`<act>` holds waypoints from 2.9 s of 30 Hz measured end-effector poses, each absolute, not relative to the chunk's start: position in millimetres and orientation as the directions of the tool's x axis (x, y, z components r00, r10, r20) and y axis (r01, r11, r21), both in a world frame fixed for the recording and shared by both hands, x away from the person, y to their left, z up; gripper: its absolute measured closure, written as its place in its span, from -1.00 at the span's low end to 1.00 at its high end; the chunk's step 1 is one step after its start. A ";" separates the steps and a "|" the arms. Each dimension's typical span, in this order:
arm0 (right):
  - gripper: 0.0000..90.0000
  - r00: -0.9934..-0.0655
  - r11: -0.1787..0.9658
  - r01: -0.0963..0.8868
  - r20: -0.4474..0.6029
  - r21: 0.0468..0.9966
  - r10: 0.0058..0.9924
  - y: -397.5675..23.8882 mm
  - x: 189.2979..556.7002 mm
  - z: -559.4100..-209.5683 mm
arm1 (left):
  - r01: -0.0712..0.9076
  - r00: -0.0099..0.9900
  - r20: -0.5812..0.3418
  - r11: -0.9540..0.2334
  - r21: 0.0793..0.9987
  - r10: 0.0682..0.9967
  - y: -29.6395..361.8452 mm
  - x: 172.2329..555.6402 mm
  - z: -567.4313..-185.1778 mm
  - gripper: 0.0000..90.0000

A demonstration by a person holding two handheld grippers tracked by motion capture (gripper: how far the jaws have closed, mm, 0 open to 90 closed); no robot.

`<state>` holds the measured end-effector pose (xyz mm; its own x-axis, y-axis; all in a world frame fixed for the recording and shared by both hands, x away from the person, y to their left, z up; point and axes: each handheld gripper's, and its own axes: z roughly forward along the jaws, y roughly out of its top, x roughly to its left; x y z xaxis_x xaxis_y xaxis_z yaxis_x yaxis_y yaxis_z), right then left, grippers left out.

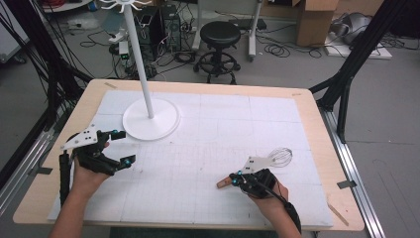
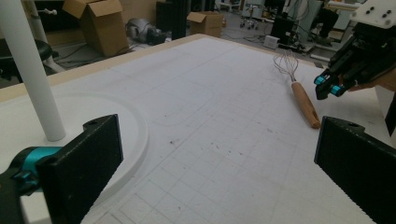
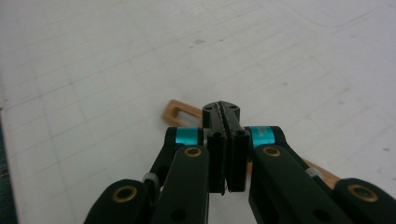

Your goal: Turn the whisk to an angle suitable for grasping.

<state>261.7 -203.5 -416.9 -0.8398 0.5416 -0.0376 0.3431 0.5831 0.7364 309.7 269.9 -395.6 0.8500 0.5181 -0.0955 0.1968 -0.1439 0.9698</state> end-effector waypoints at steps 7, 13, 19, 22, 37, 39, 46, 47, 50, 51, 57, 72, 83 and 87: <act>0.98 -0.868 0.601 0.361 0.020 0.713 0.497 -183.9 263.1 -442.7 | 0.194 0.851 -0.093 -0.145 0.970 0.517 270.0 309.3 -395.2 -0.96; 0.98 -0.851 0.603 0.360 -0.014 0.712 0.525 -181.5 273.0 -441.2 | 0.200 0.850 -0.096 -0.147 0.969 0.519 269.4 310.3 -396.4 -0.96; 0.98 -0.848 0.621 0.334 -0.061 0.709 0.526 -167.8 285.4 -438.7 | 0.201 0.850 -0.097 -0.149 0.968 0.518 268.9 310.5 -396.7 -0.96; 0.98 -0.843 0.612 0.334 -0.062 0.717 0.534 -165.5 289.2 -437.8 | 0.200 0.850 -0.097 -0.148 0.969 0.517 269.7 310.5 -396.5 -0.96; 0.98 -0.822 0.572 0.325 -0.074 0.753 0.565 -182.5 290.2 -420.0 | 0.198 0.849 -0.094 -0.147 0.969 0.519 270.3 310.2 -396.0 -0.96; 0.98 -0.814 0.562 0.329 -0.074 0.759 0.576 -188.2 290.9 -417.1 | 0.197 0.850 -0.094 -0.148 0.969 0.519 270.1 310.2 -396.1 -0.96; 0.90 -0.831 0.573 0.321 -0.066 0.754 0.553 -190.4 289.3 -416.3 | 0.199 0.850 -0.096 -0.147 0.969 0.518 269.6 310.1 -396.1 -0.96; 0.91 -0.840 0.580 0.310 -0.068 0.754 0.538 -186.7 288.3 -417.4 | 0.200 0.850 -0.097 -0.147 0.969 0.518 269.6 310.2 -396.2 -0.96; 0.92 -0.865 0.607 0.294 -0.065 0.738 0.497 -171.7 284.8 -421.4 | 0.200 0.849 -0.097 -0.147 0.969 0.520 269.3 310.3 -396.3 -0.96; 0.92 -0.872 0.617 0.288 -0.067 0.732 0.486 -166.7 284.9 -423.3 | 0.200 0.849 -0.097 -0.147 0.969 0.519 269.3 310.2 -396.3 -0.96; 0.98 -0.873 0.642 0.301 -0.066 0.705 0.483 -148.2 291.7 -434.4 | 0.197 0.849 -0.096 -0.143 0.970 0.519 270.2 310.1 -395.8 -0.96; 0.98 -0.850 0.628 0.315 -0.083 0.711 0.520 -126.5 307.0 -438.2 | 0.198 0.848 -0.095 -0.147 0.969 0.521 270.6 310.8 -396.2 -0.96; 0.98 -0.817 0.597 0.352 -0.075 0.721 0.572 -124.4 329.7 -442.8 | 0.197 0.849 -0.093 -0.147 0.969 0.520 271.1 311.4 -396.3 -0.96; 0.98 -0.801 0.575 0.373 -0.060 0.729 0.596 -125.5 336.8 -441.2 | 0.198 0.849 -0.095 -0.147 0.969 0.520 270.4 311.7 -396.7 -0.96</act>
<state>336.8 -125.5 -441.2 -0.8010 0.5957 -0.0599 0.3729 0.5746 0.7285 311.7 270.4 -396.7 0.8489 0.5200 -0.0949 0.1984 -0.1470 0.9690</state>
